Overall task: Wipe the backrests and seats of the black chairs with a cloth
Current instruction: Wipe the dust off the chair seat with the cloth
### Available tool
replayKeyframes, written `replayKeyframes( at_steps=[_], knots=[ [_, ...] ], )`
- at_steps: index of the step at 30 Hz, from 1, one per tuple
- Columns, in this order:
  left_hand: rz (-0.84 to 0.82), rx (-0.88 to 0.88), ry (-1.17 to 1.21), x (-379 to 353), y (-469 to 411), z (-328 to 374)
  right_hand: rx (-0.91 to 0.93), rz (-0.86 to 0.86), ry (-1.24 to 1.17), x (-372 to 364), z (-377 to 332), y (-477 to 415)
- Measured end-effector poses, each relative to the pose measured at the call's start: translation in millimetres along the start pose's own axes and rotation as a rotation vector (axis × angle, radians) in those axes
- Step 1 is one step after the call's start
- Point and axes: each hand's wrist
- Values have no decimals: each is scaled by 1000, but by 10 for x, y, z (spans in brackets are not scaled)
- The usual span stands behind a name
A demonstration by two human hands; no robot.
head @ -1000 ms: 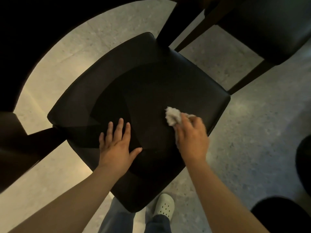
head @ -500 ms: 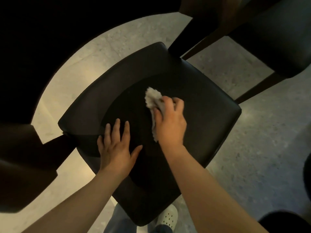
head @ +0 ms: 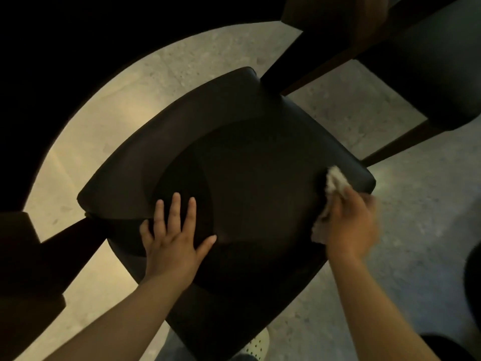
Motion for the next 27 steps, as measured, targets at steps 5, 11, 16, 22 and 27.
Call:
replayKeyframes(
  at_steps=[5,11,16,22,27],
  knots=[
    [-20,1,-19,15,-2,22,5,-21,-94,-63,-324,190],
    [-8,1,-8,-4,-27,10,336,-214,120,-689,-1029,230],
    [-9,0,-34,-23,-21,0,407,-171,172,-458,-401,5],
    [0,3,-18,-30,-8,4,-129,77,41,-36,37,47],
    [-18,-6,-36,59,1,5,423,-158,-23,-186,-702,705]
  ],
)
Point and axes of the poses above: each hand's wrist, its own y-axis away from the middle knuckle, its own x-axis out of the back of the hand, z = x × y, and after that the axes turned 10 degrees about x, right-handed
